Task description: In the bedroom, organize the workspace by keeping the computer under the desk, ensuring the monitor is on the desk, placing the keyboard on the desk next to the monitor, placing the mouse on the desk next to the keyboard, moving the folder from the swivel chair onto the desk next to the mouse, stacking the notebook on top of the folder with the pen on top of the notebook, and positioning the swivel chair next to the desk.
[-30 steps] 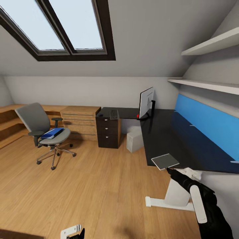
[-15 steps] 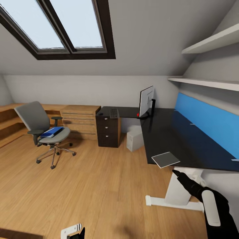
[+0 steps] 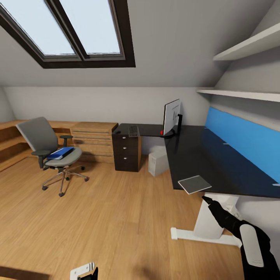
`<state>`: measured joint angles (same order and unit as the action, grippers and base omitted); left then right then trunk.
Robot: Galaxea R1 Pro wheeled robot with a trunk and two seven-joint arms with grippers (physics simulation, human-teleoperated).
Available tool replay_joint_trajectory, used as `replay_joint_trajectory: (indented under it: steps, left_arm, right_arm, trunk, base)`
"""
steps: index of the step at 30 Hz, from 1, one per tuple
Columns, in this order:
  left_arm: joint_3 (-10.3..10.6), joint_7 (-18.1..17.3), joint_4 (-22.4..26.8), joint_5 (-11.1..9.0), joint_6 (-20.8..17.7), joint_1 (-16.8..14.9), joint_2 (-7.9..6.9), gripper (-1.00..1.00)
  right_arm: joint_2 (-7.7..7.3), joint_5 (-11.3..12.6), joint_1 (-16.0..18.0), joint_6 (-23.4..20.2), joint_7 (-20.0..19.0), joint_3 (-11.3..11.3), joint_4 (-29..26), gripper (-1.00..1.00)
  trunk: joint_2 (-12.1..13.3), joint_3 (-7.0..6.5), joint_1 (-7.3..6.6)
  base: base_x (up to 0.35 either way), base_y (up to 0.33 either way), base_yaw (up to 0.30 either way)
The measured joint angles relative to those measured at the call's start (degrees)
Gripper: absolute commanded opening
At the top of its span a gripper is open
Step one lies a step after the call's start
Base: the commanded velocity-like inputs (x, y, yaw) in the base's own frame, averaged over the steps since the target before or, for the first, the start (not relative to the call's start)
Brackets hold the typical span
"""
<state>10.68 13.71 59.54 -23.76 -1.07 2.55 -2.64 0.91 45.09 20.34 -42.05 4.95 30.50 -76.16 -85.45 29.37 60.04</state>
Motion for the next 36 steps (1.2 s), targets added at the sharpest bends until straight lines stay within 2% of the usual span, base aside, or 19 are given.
replay_joint_trajectory:
  steps: [6, 10, 13, 14, 15, 16, 19, 20, 22, 23, 25, 28, 31, 32, 34, 36]
  left_arm:
    - [-0.1, 0.1, 0.0, 0.0, 0.1, 0.0, 0.00, 1.00]
    - [0.0, 0.3, 0.8, -0.1, -0.4, 0.0, 0.00, 1.00]
    - [0.1, 0.3, 2.8, -0.1, -2.9, 0.0, 0.05, 1.00]
    - [0.0, 0.4, 6.4, -0.2, -9.0, 0.0, 0.15, 1.00]
    - [-0.2, 0.4, 8.0, -0.4, -11.8, 0.0, 0.19, 1.00]
    - [-0.6, 0.6, 11.4, -0.8, -17.4, 0.0, 0.25, 1.00]
    - [-1.2, 0.9, 16.5, -1.7, -26.0, 0.0, 0.41, 1.00]
    - [-1.5, 1.0, 19.1, -2.3, -30.7, 0.0, 0.73, 1.00]
    - [-1.8, 1.1, 21.2, -2.9, -34.5, -0.1, 1.14, 1.00]
    - [-2.5, 1.1, 23.2, -3.9, -38.0, -0.9, 1.72, 1.00]
    - [-3.0, 1.2, 24.0, -4.8, -39.6, -2.1, 2.11, 1.00]
    - [-3.4, 1.2, 25.0, -7.4, -42.0, -4.2, 2.47, 1.00]
    - [-3.8, 1.0, 27.2, -12.7, -45.8, -5.7, 2.60, 1.00]
    - [-3.8, 0.9, 27.4, -13.1, -46.2, -5.8, 2.44, 1.00]
    - [-3.8, 0.8, 27.2, -13.6, -46.5, -5.9, 0.49, 1.00]
    - [-3.7, 0.7, 27.1, -13.8, -46.5, -6.0, -0.25, 1.00]
  right_arm:
    - [-0.10, 0.5, 0.0, 9.1, -0.9, -0.1, 6.0, 1.00]
    - [-0.21, 0.5, 0.0, 11.9, -1.5, -0.1, 7.0, 1.00]
    - [-0.20, 0.6, 0.0, 12.3, -1.6, -0.1, 7.3, 1.00]
    - [-0.19, 0.6, 0.0, 12.4, -1.6, -0.1, 7.6, 1.00]
    - [-0.19, 0.6, 0.0, 12.5, -1.6, -0.1, 7.7, 1.00]
    - [-0.18, 0.6, 0.0, 12.5, -1.7, -0.2, 7.8, 1.00]
    - [-0.17, 0.6, 0.0, 12.5, -1.7, -0.2, 7.9, 1.00]
    - [-0.17, 0.6, 0.0, 12.5, -1.7, -0.2, 7.9, 1.00]
    - [-0.16, 0.6, 0.0, 12.5, -1.7, -0.2, 7.9, 1.00]
    - [-0.13, 0.7, 0.0, 12.5, -2.1, -0.2, 7.9, 1.00]
    - [-0.12, 0.7, 0.0, 12.5, -2.9, -0.2, 7.9, 1.00]
    - [-0.06, 0.9, 0.0, 12.5, -4.7, -0.3, 7.9, 1.00]
    - [0.08, 1.2, 0.0, 12.5, -8.3, -0.4, 7.9, 1.00]
    - [0.11, 1.2, 0.0, 12.5, -9.1, -0.4, 7.8, 1.00]
    - [0.24, 1.1, 0.0, 12.5, -11.0, -0.6, 7.9, 1.00]
    - [0.28, 1.1, 0.0, 12.5, -11.6, -0.6, 7.9, 1.00]
  trunk:
    - [-2.4, 1.08, 1.32]
    - [-4.0, 1.79, 2.20]
    - [-5.2, 2.33, 2.86]
    - [-5.6, 2.51, 3.07]
    - [-6.0, 2.69, 3.29]
    - [-6.4, 2.87, 3.51]
    - [-7.6, 3.41, 4.17]
    - [-8.0, 3.59, 4.39]
    - [-8.8, 3.95, 4.83]
    - [-9.2, 4.13, 5.05]
    - [-10.0, 4.49, 5.49]
    - [-11.2, 5.01, 6.16]
    - [-11.6, 5.20, 6.38]
    - [-11.6, 5.20, 6.38]
    - [-11.6, 5.20, 6.38]
    - [-11.6, 5.20, 6.38]
  base:
    - [0.000, 0.000, 0.000]
    - [0.000, 0.000, 0.000]
    - [0.000, 0.000, 0.000]
    - [0.000, 0.000, 0.000]
    - [0.000, 0.000, 0.000]
    - [0.000, 0.000, 0.000]
    - [0.000, 0.000, 0.000]
    - [0.000, 0.000, 0.000]
    - [0.000, 0.000, 0.000]
    - [0.000, 0.000, 0.000]
    - [0.000, 0.000, 0.000]
    - [0.000, 0.000, 0.000]
    - [0.000, 0.000, 0.000]
    - [0.000, 0.000, 0.000]
    - [0.000, 0.000, 0.000]
    - [0.000, 0.000, 0.000]
